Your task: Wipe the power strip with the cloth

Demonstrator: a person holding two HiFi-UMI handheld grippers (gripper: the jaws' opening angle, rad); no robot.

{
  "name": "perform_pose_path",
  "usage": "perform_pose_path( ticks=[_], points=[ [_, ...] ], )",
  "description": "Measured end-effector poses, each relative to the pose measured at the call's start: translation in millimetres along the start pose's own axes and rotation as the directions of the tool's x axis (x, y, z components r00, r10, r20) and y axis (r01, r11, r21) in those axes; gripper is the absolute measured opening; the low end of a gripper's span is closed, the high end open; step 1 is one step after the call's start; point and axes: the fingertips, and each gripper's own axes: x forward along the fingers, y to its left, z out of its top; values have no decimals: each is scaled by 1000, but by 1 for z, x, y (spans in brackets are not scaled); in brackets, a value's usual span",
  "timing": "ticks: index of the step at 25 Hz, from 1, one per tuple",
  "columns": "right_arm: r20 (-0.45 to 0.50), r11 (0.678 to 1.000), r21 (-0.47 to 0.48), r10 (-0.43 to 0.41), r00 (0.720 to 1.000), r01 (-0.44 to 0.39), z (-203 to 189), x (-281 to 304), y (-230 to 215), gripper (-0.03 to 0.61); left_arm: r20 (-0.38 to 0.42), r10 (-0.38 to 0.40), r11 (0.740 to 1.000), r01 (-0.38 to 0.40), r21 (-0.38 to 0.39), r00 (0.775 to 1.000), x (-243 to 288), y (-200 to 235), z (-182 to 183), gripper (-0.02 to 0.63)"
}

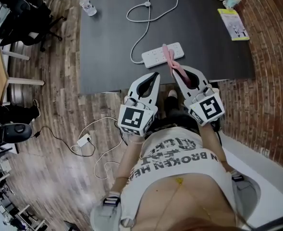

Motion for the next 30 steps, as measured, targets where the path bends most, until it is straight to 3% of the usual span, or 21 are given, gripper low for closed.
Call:
perform_pose_path(
  ticks=[6, 10, 18, 24, 30],
  points=[
    [-8, 995, -31, 90, 996, -90, 1, 9, -48, 17, -1, 84, 996, -84, 14, 997, 49, 2, 10, 8],
    [-14, 988, -20, 151, 988, -151, -3, 11, -71, 17, -21, 149, 987, -147, 67, 989, 72, 3, 10, 8],
    [-24, 979, -7, 205, 979, -205, -11, 17, -93, 17, -29, 246, 969, -244, 49, 969, 84, 20, 5, 8],
    [-33, 980, -1, 200, 979, -200, -10, 35, -86, 17, -29, 241, 970, -239, 39, 970, 80, 43, 8, 8],
    [-47, 985, 3, 174, 984, -174, -9, 61, -71, 17, -14, 178, 983, -178, 39, 984, 79, 64, 17, 8]
  ],
)
